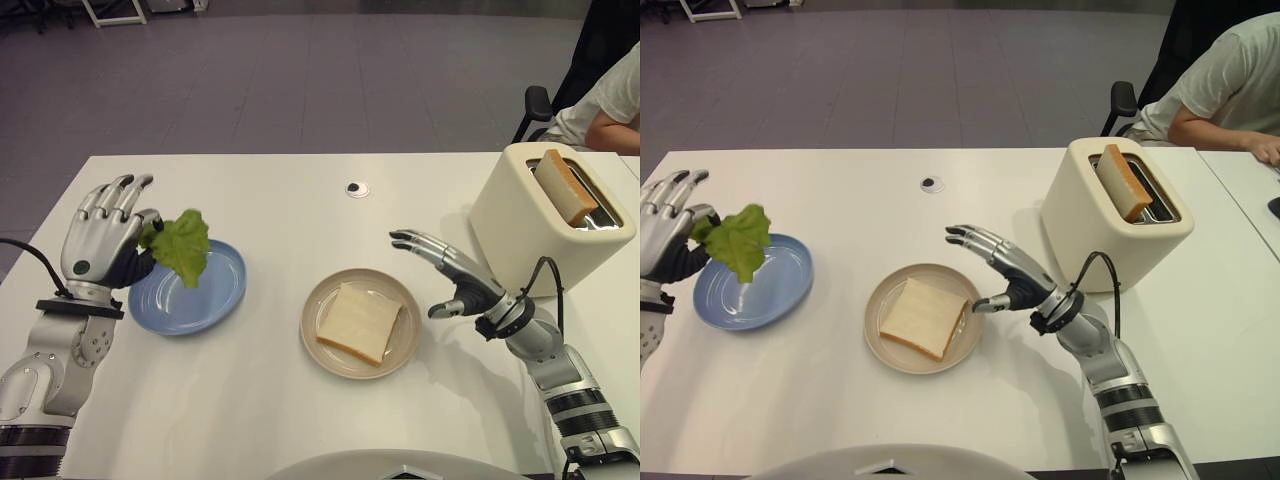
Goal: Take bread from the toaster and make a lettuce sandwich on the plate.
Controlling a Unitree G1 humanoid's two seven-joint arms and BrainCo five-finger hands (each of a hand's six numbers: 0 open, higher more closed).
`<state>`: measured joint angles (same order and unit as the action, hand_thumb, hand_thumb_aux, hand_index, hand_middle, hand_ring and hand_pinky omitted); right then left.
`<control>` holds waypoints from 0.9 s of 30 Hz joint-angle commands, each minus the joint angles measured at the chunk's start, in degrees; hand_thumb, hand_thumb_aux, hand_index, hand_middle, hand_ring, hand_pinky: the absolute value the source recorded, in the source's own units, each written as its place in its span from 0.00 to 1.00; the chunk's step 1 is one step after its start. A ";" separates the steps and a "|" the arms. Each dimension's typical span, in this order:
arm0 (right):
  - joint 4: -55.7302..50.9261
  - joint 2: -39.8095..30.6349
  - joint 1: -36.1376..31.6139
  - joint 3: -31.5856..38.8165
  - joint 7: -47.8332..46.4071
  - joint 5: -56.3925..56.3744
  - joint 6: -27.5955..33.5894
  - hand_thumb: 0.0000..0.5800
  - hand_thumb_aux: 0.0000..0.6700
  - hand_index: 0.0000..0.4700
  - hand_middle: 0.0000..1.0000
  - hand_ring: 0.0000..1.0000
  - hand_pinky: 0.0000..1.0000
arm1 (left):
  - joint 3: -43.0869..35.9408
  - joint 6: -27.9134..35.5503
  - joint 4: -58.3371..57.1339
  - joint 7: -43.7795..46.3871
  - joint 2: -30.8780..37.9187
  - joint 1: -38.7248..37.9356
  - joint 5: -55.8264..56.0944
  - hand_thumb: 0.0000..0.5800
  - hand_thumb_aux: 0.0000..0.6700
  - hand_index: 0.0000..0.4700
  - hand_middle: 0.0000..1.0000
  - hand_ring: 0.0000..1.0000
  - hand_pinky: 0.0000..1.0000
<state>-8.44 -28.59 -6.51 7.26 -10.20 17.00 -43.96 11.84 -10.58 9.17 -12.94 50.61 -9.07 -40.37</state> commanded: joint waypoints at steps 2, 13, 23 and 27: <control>-2.88 0.64 -2.06 -4.95 3.20 -1.31 4.51 0.00 0.00 0.00 0.00 0.00 0.00 | -8.02 0.74 11.33 9.39 -8.23 3.97 6.13 1.00 1.00 1.00 0.00 0.00 0.00; -8.85 1.94 -5.15 -5.43 5.67 -0.22 5.62 0.00 0.00 0.00 0.00 0.00 0.00 | -33.57 -1.56 3.37 13.61 -25.91 14.13 -4.96 1.00 1.00 1.00 0.00 0.00 0.00; -9.02 2.05 -5.01 -4.83 5.45 -0.37 5.29 0.00 0.00 0.00 0.00 0.00 0.00 | -39.98 -3.40 -3.37 7.66 -24.81 12.30 -18.39 1.00 1.00 1.00 0.00 0.00 0.00; -8.80 2.01 -4.67 -4.76 5.49 -0.43 5.32 0.00 0.00 0.00 0.00 0.00 0.00 | -39.31 -2.99 -2.06 7.65 -23.24 11.18 -19.82 1.00 1.00 1.00 0.00 0.00 0.00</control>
<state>-17.20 -26.82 -11.47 2.32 -4.31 16.66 -38.77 -27.76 -13.73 6.36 -5.66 26.21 2.84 -59.13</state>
